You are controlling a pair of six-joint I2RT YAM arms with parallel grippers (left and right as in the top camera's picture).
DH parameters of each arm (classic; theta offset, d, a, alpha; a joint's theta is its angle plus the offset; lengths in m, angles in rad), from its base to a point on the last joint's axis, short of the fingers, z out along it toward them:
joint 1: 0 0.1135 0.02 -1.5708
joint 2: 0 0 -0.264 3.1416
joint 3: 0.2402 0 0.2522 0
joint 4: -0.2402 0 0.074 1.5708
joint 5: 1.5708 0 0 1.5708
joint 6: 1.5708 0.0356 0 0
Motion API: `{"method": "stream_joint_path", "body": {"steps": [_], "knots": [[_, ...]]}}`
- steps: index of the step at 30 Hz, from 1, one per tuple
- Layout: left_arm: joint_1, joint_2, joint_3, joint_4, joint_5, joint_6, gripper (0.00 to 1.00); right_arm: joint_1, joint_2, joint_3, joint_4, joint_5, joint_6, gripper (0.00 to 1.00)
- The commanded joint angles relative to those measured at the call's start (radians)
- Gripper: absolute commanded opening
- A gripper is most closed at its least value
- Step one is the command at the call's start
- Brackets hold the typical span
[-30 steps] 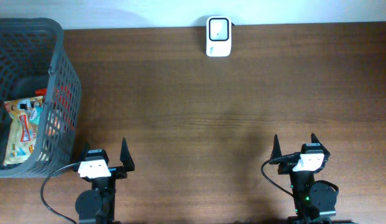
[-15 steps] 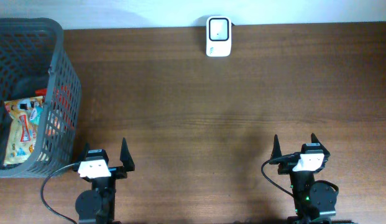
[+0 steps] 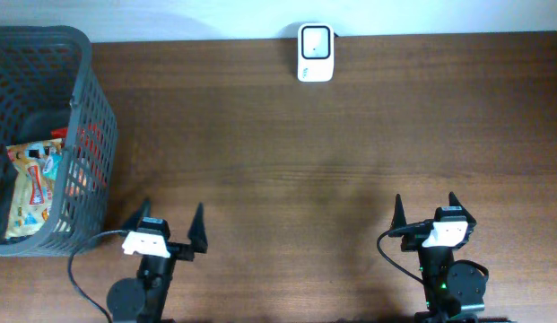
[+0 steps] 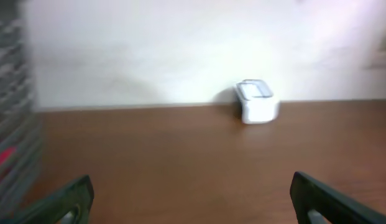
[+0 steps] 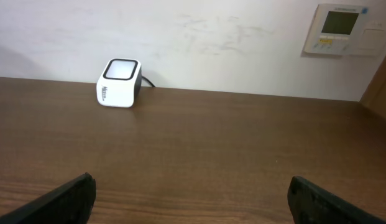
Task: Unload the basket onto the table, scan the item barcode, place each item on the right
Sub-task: 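Move the left gripper over the grey basket and lower into it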
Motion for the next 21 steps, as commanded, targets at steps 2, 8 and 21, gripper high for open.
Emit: {"method": "stream_joint_path", "body": {"steps": [2,8,21], "knots": [[0.006,-0.008,-0.002,0.148,0.254,-0.003,0.99,0.006,-0.007,-0.006,-0.008,-0.009,-0.005,0.98],[0.006,-0.008,0.032,0.343,0.314,-0.003,0.99,0.006,-0.007,-0.006,-0.008,-0.009,-0.006,0.98],[0.006,0.093,0.398,0.153,0.187,0.075,0.99,0.006,-0.007,-0.006,-0.008,-0.009,-0.006,0.98]]}}
